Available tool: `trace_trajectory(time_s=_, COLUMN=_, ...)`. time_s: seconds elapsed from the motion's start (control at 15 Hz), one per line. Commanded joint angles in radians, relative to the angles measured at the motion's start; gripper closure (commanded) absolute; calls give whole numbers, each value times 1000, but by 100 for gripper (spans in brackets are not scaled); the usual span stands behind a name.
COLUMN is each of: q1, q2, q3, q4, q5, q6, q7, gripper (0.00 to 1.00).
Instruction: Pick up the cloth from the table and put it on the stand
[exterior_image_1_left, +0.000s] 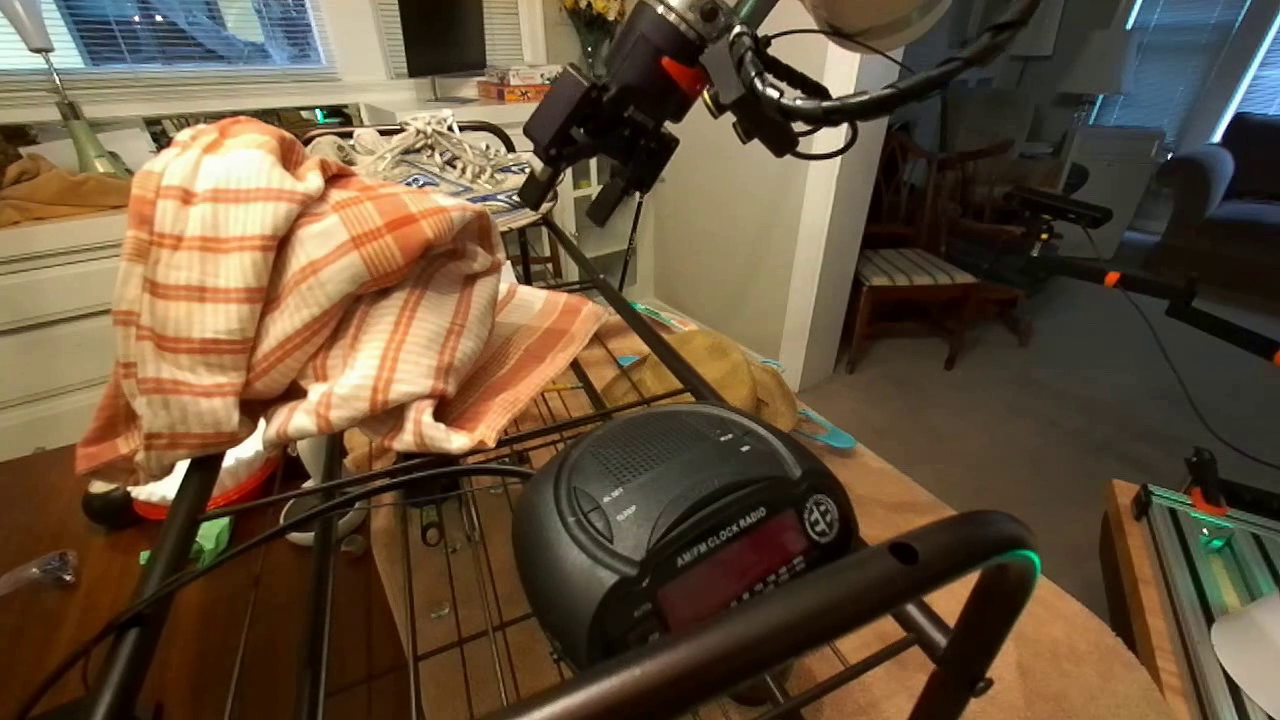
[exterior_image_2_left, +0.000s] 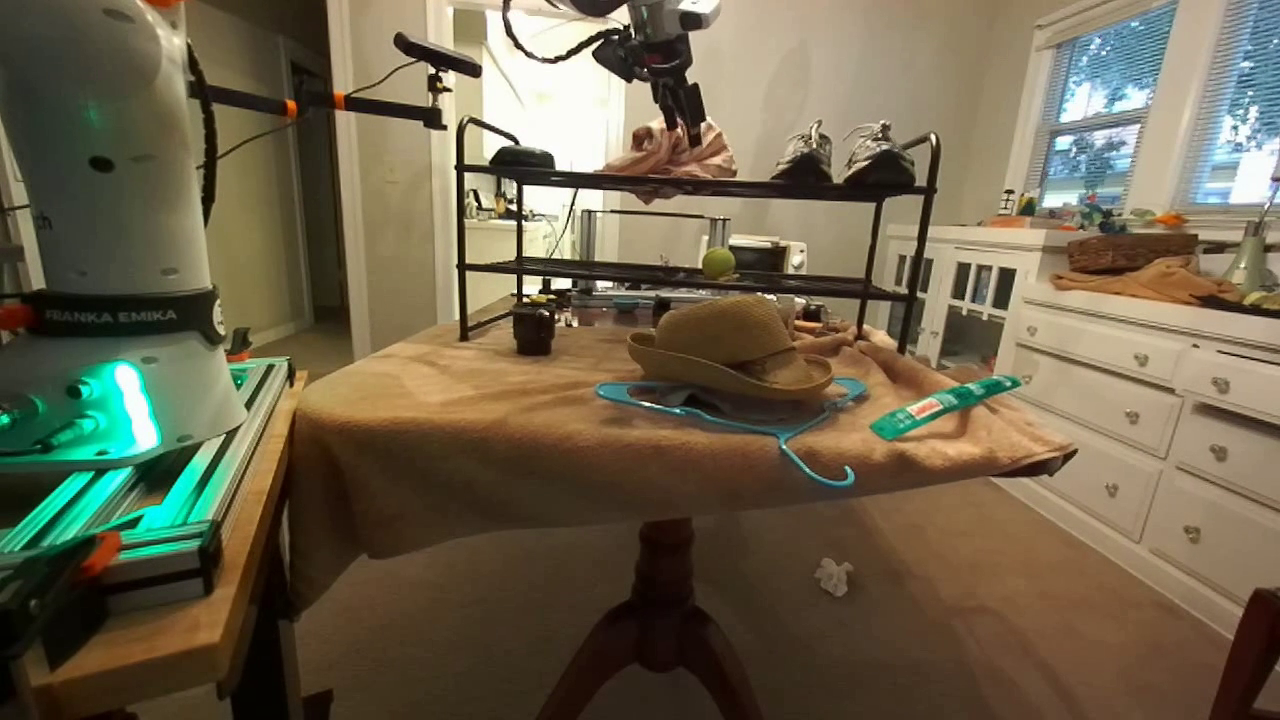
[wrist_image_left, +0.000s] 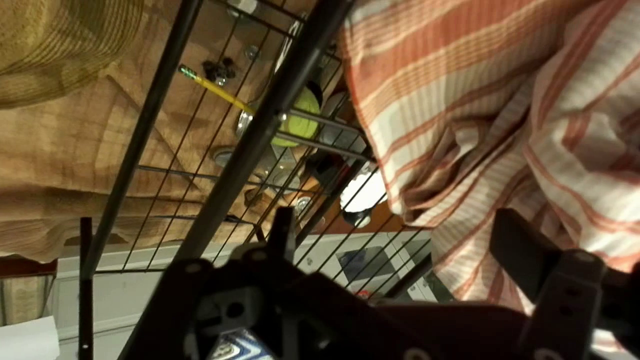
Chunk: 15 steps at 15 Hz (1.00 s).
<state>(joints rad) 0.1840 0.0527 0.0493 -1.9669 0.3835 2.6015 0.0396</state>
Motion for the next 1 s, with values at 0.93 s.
trace_trajectory(time_s=0.93, q1=-34, q2=-17, q3=74, q4=-83, q5=50, q6=-75, q7=-273, gripper=11)
